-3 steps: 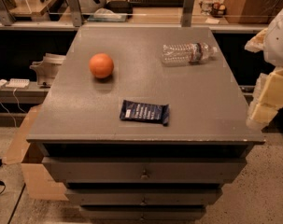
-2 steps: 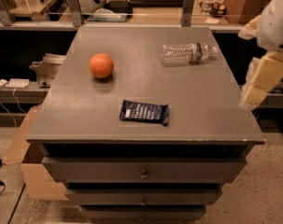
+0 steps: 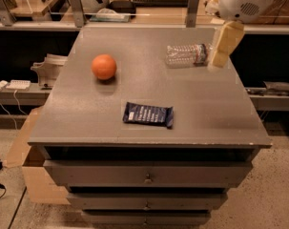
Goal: Move water bottle near rxbar blueberry
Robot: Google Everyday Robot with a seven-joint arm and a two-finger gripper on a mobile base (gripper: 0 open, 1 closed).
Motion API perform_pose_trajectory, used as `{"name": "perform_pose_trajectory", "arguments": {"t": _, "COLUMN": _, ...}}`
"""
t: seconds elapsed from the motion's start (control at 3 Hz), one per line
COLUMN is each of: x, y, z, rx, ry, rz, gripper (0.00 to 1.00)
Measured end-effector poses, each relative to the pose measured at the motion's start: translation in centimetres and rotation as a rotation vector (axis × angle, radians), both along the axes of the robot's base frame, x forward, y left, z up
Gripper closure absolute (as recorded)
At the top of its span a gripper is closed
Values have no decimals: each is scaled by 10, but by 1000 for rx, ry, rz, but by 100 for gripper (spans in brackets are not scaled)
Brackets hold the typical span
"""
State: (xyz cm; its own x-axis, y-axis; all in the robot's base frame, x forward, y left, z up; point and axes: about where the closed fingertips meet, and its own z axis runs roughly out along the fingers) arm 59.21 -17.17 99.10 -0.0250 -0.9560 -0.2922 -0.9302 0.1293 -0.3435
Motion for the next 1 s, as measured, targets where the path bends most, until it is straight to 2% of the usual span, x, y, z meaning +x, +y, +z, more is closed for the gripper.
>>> {"name": "perform_pose_trajectory", "arguments": {"t": 0.33, "x": 9, "y": 5, "z": 4, "rx": 10, "ry": -17, "rz": 6, "gripper": 0}}
{"name": "perform_pose_trajectory", "arguments": {"t": 0.67, "x": 24, "y": 12, "z": -11, "rx": 30, "ry": -16, "rz": 17, "gripper": 0}}
{"name": "perform_pose_trajectory", "arguments": {"t": 1.0, "x": 61, "y": 15, "z": -32, "rx": 43, "ry": -27, "rz": 4, "gripper": 0}}
